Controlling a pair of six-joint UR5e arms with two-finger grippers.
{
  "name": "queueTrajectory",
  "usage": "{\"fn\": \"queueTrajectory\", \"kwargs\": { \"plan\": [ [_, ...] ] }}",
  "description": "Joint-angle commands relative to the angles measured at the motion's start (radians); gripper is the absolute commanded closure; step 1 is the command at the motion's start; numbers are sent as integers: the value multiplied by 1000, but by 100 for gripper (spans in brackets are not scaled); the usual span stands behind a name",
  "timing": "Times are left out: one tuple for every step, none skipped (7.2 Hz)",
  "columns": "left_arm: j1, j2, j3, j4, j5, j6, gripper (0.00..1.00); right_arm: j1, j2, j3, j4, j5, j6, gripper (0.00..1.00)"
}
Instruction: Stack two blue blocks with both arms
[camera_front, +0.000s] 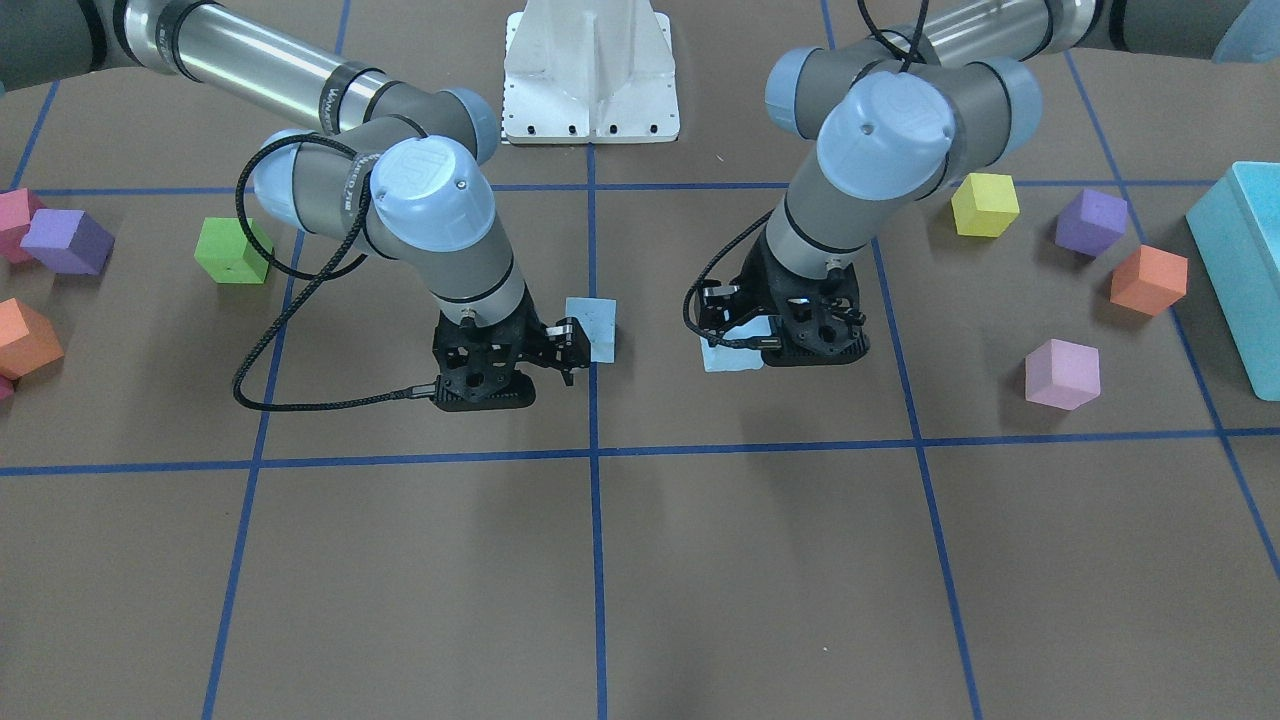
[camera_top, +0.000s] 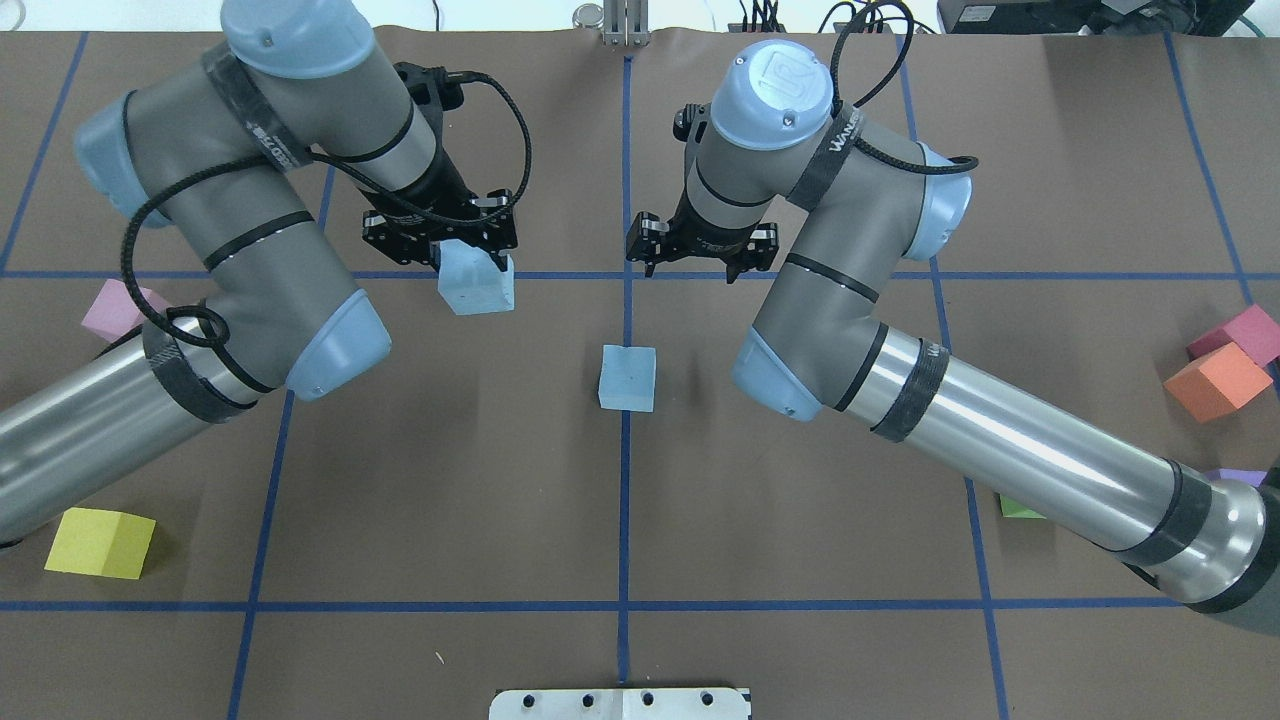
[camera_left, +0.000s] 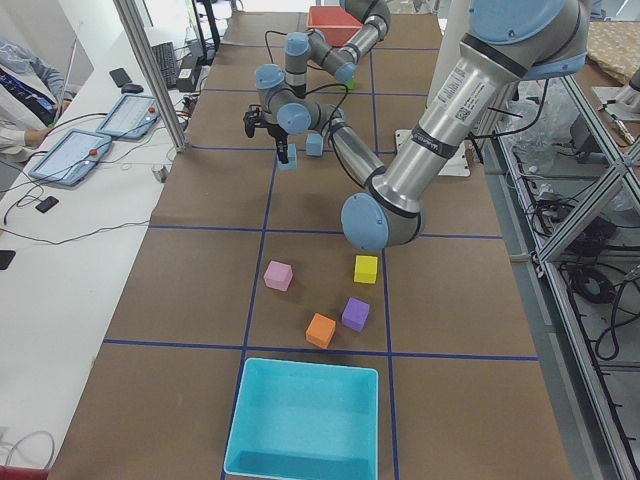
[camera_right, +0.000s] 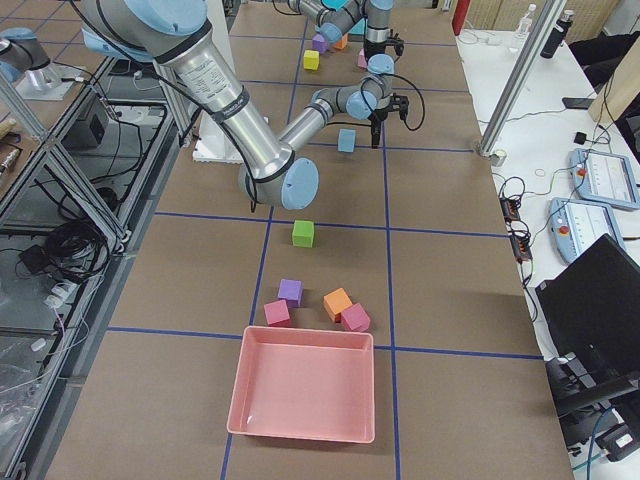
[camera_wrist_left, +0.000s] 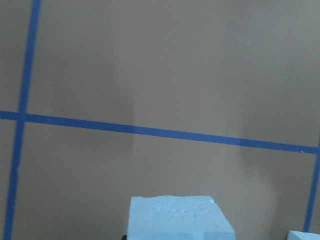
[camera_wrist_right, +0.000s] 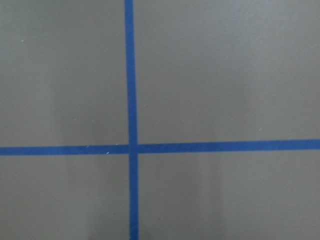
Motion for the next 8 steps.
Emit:
{"fn": "queueTrajectory", "kwargs": {
  "plan": [
    [62,-79,44,1,91,-39,37,46,-37,4,2,9,-80,0],
    [80,-118,72,1,97,-91,37,58,-37,4,4,9,-81,0],
    [102,-117,70,1,97,-124,37,66,-40,4,2,20,-90,0],
    [133,-123,72,-2,138,-159,37,72,-38,4,4,32,-90,0],
    [151,-127,76,-2,152,-159,37,75,-40,4,2,34,-90,0],
    [160,-137,92,-2,154,-153,37,75,-40,4,4,34,-90,0],
    [185,-152,109,-8,171,-140,37,75,-40,4,4,34,-90,0],
    [186,-173,127,-8,175,-133,37,75,-40,4,2,34,-92,0]
  ]
}}
